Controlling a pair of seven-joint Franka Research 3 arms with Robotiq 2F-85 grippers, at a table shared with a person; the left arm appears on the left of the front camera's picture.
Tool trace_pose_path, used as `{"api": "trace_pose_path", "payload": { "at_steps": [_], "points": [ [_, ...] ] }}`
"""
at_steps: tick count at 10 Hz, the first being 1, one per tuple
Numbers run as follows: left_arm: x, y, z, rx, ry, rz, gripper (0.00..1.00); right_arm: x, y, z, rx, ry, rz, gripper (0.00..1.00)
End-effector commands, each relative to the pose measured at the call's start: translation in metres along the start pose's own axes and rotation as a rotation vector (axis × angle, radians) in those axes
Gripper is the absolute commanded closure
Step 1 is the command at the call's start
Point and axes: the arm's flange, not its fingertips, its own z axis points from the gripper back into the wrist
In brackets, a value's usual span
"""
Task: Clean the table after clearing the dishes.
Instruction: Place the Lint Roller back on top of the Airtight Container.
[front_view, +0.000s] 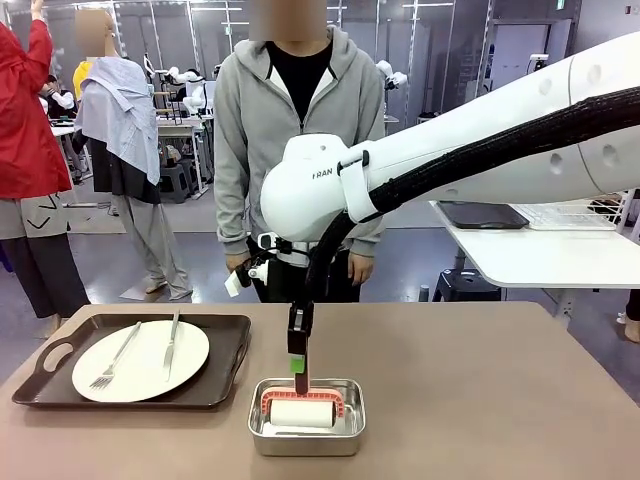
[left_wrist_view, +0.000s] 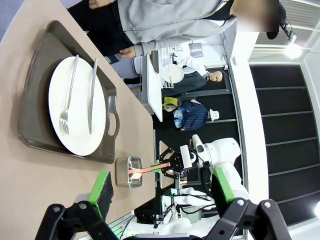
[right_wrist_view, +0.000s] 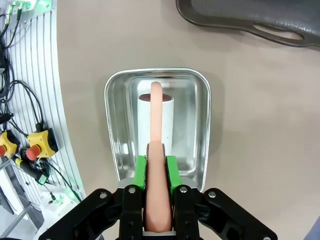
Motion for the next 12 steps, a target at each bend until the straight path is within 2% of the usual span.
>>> {"api": "trace_pose_path", "payload": {
  "at_steps": [1,2,3,4,6,9,10,12],
  "points": [
    [0.000,0.000,0.005,-0.010,0.012,-0.017,0.00,-0.011,0.002,-0.003,-0.011,-0.002,0.013,0.80],
    [0.000,0.000,0.005,-0.010,0.012,-0.017,0.00,-0.011,-0.001,0.000,-0.073,-0.016,0.006,0.56],
    [0.000,0.000,0.005,-0.010,0.012,-0.017,0.00,-0.012,0.001,0.004,-0.096,-0.027,0.005,0.45],
    [0.000,0.000,0.005,-0.010,0.012,-0.017,0.00,-0.013,0.003,0.006,-0.107,-0.034,0.004,0.20],
    [0.000,0.000,0.005,-0.010,0.012,-0.017,0.00,-0.016,0.008,0.010,-0.134,-0.035,0.003,0.00],
    [0.000,0.000,0.005,-0.010,0.012,-0.017,0.00,-0.022,0.008,0.015,-0.143,-0.038,0.006,0.00],
    [0.000,0.000,0.005,-0.010,0.012,-0.017,0.00,-0.023,0.006,0.012,-0.107,-0.038,0.014,0.00],
    [0.000,0.000,0.005,-0.010,0.012,-0.017,0.00,-0.012,0.002,0.018,-0.118,-0.035,0.001,0.00]
  ]
}}
